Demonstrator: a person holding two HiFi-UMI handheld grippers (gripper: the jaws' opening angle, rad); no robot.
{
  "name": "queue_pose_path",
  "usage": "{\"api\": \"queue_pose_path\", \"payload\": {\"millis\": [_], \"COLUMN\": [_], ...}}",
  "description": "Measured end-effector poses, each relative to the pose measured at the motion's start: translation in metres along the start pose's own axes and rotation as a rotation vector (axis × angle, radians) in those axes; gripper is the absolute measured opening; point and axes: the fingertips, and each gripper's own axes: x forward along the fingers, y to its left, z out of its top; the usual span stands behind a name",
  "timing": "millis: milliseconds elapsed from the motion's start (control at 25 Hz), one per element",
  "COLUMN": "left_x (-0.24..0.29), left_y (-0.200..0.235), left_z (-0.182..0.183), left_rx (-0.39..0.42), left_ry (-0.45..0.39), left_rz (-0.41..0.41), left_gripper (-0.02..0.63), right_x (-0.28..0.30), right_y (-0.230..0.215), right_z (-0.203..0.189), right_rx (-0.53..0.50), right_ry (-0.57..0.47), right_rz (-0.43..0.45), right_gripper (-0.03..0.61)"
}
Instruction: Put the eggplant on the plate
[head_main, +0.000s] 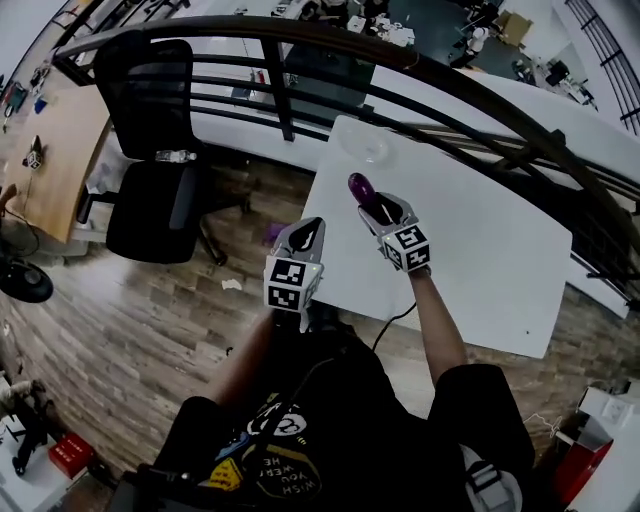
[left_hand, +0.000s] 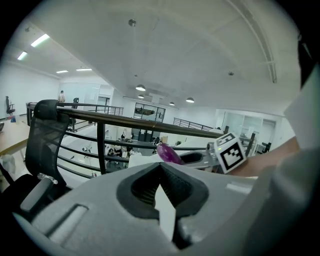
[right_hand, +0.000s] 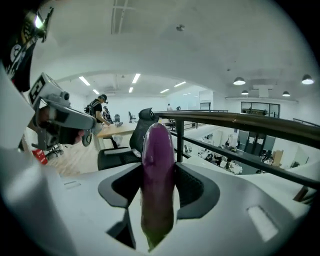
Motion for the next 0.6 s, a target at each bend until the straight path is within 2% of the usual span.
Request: {"api": "queue_pose_path", "payload": {"millis": [160,320,480,600], "left_x": [0.037,0.074,0.081,0.074], "left_y": [0.021,0.047,0.065,0.072], "left_z": [0.01,0.004,-0.001,-0.007], "left_rx": [-0.015,-0.03,-0.081,-0.114], "left_ry": [-0.012,0.006,0.035,0.046], "left_rz": [-0.031,-0.039,-0.028,-0.033], "left_gripper": [0.005,0.005,0.005,0.006], "right_x": [0.065,0.124,0.163,0.18], "right_y": [-0.07,-0.119,-0.15,-0.163], "right_z": [-0.01,-0.027,-0.051,-0.063], "right_rx": [-0.111,-0.207,-0.267,-0.356], "right_ry": [0.156,0.343,0.507,0.618], "right_rz": [-0.034,-0.043,-0.04,-0.023], "right_gripper": [0.209,0.209,0.208,0.207]}}
